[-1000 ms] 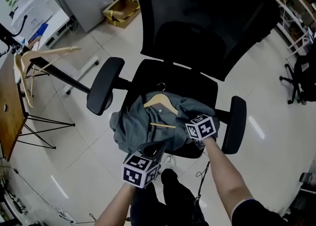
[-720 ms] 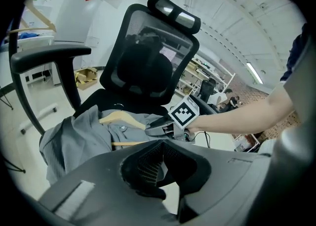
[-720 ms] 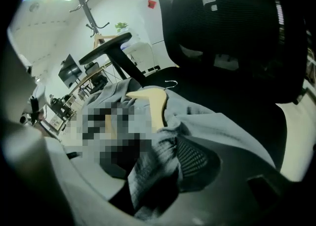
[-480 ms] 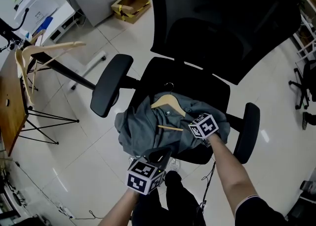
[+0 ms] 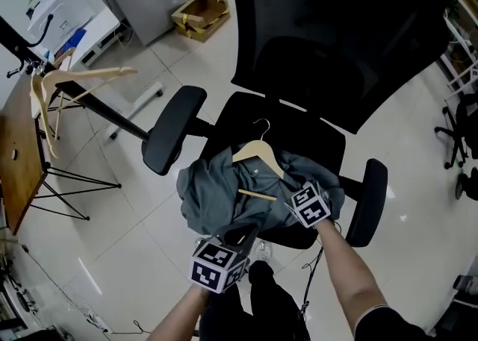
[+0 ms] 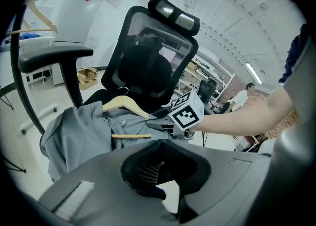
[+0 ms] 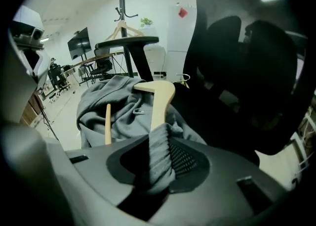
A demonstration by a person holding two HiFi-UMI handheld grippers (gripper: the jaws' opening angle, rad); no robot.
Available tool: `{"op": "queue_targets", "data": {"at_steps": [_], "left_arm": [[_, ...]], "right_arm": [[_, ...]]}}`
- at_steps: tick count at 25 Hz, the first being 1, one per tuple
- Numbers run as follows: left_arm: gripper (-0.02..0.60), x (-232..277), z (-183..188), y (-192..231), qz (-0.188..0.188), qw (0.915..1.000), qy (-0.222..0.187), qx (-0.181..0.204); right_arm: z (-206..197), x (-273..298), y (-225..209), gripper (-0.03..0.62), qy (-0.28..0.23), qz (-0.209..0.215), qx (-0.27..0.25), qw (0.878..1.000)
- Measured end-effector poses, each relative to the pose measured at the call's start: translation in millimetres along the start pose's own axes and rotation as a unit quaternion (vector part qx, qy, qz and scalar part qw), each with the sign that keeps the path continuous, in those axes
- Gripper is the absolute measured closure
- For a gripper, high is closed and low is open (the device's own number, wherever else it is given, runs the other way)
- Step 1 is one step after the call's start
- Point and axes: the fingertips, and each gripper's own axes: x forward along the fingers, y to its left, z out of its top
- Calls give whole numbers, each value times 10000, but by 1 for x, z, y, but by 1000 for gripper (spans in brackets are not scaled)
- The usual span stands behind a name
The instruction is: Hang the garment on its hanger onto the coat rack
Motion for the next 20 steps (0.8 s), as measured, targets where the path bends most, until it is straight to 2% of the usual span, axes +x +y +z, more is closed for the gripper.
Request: {"op": "queue_targets", "data": {"at_steps": [5,12,16,20], "left_arm": [[575,-16,19,-10,-20,9998,-173,128],[575,-48,58,-17,61,9977,-578,360],[575,-70,86,-19,199,9946,-874,523],[575,-86,102,-22,324,9915,-1098,626]], "right_arm": [[44,-55,-3,474,-628,-537,-455,9955],[109,-131,-9,475,-1314,-1227,-1191,9765],[126,-163,-4,477,-1415,-1436,-1755,9636],[126,-186,-2,480,-1658,-1391,-1756,9604]]}}
